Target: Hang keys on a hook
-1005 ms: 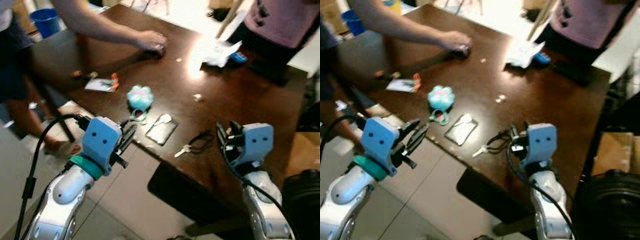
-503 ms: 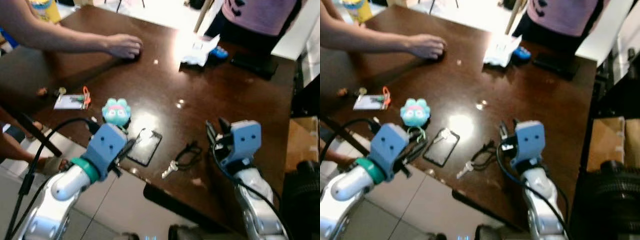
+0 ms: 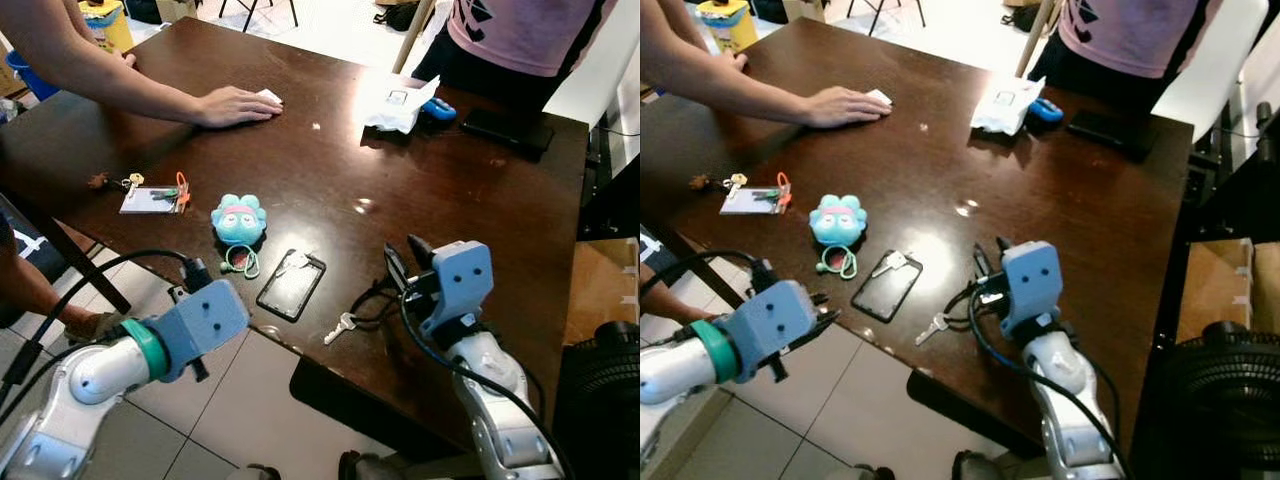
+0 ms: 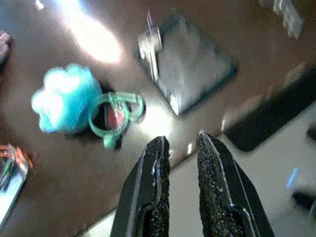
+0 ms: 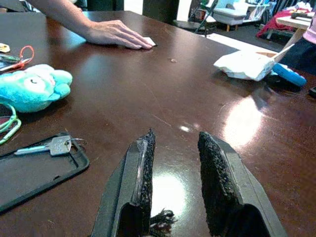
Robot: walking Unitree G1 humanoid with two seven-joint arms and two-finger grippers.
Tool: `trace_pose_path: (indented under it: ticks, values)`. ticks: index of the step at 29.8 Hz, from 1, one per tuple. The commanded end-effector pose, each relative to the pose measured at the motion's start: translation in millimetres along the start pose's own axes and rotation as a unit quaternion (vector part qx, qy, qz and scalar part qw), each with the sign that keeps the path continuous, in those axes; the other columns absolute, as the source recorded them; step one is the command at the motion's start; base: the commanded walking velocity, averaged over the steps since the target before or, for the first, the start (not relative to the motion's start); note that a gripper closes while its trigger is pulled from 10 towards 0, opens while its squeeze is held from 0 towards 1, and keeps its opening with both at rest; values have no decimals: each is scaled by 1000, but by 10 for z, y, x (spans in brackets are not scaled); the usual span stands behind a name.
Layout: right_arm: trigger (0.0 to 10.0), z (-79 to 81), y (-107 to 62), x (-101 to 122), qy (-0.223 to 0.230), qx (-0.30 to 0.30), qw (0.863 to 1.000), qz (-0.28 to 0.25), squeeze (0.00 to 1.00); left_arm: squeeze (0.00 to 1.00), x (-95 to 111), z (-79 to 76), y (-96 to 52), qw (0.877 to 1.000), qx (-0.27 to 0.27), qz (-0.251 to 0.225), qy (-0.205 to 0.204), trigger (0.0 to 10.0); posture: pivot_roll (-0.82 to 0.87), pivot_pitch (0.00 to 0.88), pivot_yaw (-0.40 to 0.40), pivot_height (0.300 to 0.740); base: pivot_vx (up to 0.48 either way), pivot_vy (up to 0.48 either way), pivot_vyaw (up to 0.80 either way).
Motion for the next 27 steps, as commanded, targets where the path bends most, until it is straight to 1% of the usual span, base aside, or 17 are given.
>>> trace_pose_path:
  ticks: [1,2,4,6,7,9,12,13,14,15,17,18,20,21,23,25,27]
  values:
    - [10000,84,-4,-47,2,20,1000,9,0,0,-67,-100,58,1000,-21,10,6,10000,45,113,81,740,0,0,0]
    - [10000,84,-4,-47,2,20,1000,9,0,0,-67,-100,58,1000,-21,10,6,10000,45,113,81,740,0,0,0]
    - [10000,177,-112,-146,4,83,996,26,0,0,-2,-181,208,996,-10,-13,-90,10000,33,118,81,740,0,0,0]
    - [10000,155,-198,-242,11,99,994,45,0,0,62,-206,308,989,1,-31,-144,10000,33,118,81,740,0,0,0]
    - [10000,155,-198,-242,11,99,994,45,0,0,62,-206,308,989,1,-31,-144,10000,33,118,81,740,0,0,0]
    - [10000,74,-220,-321,-12,86,995,57,0,0,44,-221,381,994,3,-24,-106,10000,27,125,82,740,0,0,0]
    - [10000,12,-243,-467,-12,74,993,89,0,0,116,-199,460,994,-3,-34,-100,10000,16,131,83,740,0,0,0]
    - [10000,3,-269,-532,25,68,992,106,0,0,163,-185,479,994,-6,-42,-106,10000,13,130,85,740,0,0,0]
    - [10000,-27,-346,-598,105,54,985,126,0,0,224,-162,493,991,-7,-55,-118,10000,13,133,87,740,0,0,0]
    - [10000,-27,-346,-598,105,54,985,126,0,0,224,-162,493,991,-7,-55,-118,10000,13,133,87,740,0,0,0]
    - [10000,-101,-477,-646,208,32,968,135,0,0,303,-142,502,987,-8,-73,-142,10000,12,134,87,740,0,0,0]
    - [10000,-101,-477,-646,208,32,968,135,0,0,303,-142,502,987,-8,-73,-142,10000,12,134,87,740,0,0,0]
    - [10000,-243,-573,-676,261,3,956,133,0,0,352,-149,506,983,-9,-84,-162,10000,8,138,92,740,0,0,0]
    - [10000,-243,-573,-676,261,3,956,133,0,0,352,-149,506,983,-9,-84,-162,10000,8,138,92,740,0,0,0]
    - [10000,-418,-640,-760,308,-34,941,135,0,0,386,-205,529,981,-12,-88,-173,10000,-3,143,100,740,0,0,0]
    - [10000,-458,-653,-785,317,-43,938,135,0,0,393,-223,536,981,-13,-88,-174,10000,-3,143,100,740,0,0,0]
    - [10000,-423,-661,-816,313,-34,938,143,0,0,399,-241,549,981,-15,-88,-174,10000,-3,143,100,740,0,0,0]
Point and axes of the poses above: a point about 5 cm out from each wrist's last joint towards the gripper, its own y axis pointing out of the wrist towards the gripper, its own x axis along the axis of the wrist's last joint, z = x × y, the point moved 3 cm from there along y, pointing out of the wrist towards the gripper, and after that the axes turned 12 degrees about -y, right-handed, at the moved point
